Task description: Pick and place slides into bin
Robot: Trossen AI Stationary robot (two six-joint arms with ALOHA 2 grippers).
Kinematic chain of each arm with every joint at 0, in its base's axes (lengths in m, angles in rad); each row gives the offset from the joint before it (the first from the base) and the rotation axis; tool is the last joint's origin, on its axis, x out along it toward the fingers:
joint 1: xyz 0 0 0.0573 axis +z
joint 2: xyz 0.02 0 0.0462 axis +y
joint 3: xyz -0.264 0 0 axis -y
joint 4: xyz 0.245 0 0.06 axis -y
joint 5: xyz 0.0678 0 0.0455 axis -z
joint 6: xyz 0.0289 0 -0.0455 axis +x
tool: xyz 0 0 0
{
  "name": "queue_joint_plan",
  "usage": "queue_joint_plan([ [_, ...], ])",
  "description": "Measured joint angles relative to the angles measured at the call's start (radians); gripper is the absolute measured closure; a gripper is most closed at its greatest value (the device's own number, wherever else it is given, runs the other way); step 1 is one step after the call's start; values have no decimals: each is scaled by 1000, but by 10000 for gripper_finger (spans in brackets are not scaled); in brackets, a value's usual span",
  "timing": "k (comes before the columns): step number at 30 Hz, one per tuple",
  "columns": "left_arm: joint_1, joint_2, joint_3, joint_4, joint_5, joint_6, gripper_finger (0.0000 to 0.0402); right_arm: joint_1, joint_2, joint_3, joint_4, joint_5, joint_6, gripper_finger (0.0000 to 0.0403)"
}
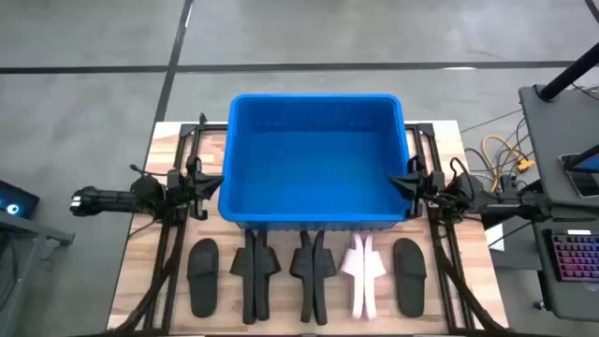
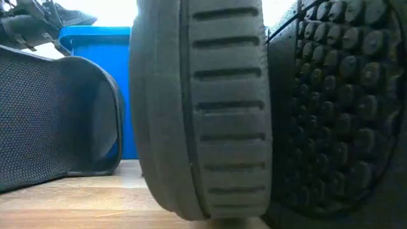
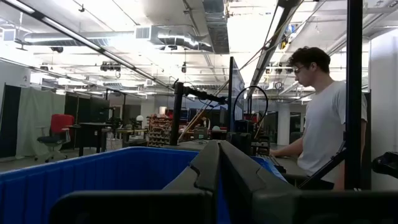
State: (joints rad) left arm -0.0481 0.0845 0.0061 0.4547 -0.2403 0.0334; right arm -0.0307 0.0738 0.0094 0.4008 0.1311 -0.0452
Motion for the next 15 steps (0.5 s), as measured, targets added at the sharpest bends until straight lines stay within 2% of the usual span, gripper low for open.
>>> queue_joint_plan([
  [15,0,0,0,0,0,0,402,0,0,0,0,0,0,394],
])
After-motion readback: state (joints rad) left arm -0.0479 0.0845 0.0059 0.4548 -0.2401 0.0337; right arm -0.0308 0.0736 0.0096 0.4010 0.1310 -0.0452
